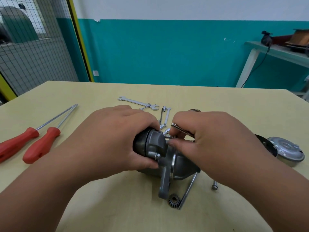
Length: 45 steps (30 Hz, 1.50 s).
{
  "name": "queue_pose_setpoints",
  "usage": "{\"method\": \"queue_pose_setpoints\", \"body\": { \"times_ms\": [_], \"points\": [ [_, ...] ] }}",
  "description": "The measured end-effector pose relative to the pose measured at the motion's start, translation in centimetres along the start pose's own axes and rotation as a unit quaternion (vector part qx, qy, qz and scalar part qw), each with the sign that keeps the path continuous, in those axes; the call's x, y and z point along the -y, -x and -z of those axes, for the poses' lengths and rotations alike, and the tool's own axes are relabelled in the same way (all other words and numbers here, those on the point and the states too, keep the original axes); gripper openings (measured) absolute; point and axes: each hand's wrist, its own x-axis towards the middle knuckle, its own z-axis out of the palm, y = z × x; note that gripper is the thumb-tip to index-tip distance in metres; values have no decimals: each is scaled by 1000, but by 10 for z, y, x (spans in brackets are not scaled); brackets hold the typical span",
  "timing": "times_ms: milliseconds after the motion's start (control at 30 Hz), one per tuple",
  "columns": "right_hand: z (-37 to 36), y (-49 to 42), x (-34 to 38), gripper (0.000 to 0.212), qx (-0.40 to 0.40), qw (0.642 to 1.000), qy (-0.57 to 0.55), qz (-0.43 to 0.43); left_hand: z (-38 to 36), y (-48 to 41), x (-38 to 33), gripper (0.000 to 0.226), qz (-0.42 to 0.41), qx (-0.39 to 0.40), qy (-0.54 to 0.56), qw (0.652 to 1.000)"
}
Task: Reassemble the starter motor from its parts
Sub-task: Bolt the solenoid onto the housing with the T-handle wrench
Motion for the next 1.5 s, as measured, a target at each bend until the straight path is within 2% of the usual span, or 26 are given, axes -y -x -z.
{"method": "queue_pose_setpoints", "body": {
  "times_ms": [200,433,533,767,933,1067,1133,1167,1267,1333,1400,1500],
  "points": [
    [-4,2,-2,24,-3,997,-64,-49,1,0,-3,64,0,-3,-5,1000],
    [-4,3,-3,30,-18,995,-85,-43,1,0,-3,63,-2,-5,-3,1000],
    [-4,4,1,30,-24,996,-72,-41,1,0,-4,64,-5,-5,-10,1000],
    [-3,3,2,33,26,999,-34,-29,1,1,-6,62,-22,-8,-24,999],
    [-11,-1,-7,27,-22,997,-64,-49,0,2,-6,62,-42,-20,-19,999],
    [0,-2,-20,13,-29,993,-106,-40,0,1,-6,68,-37,-1,-8,999],
    [8,-3,-30,7,-82,980,-172,-58,-1,1,-7,68,-20,2,1,1000],
    [8,-4,-34,10,-121,962,-233,-68,-1,0,-8,68,-12,3,0,1000],
    [-3,-5,-31,22,-191,862,-455,-118,-3,0,-9,68,1,0,0,1000],
    [-18,-5,-25,23,-188,821,-520,-139,-4,0,-8,70,9,-2,9,1000],
    [-30,-5,-22,24,-185,816,-527,-147,-4,1,-7,70,13,-7,13,1000],
    [-38,-4,-22,20,-208,830,-496,-146,-4,1,-7,68,12,-13,8,1000]
  ]
}}
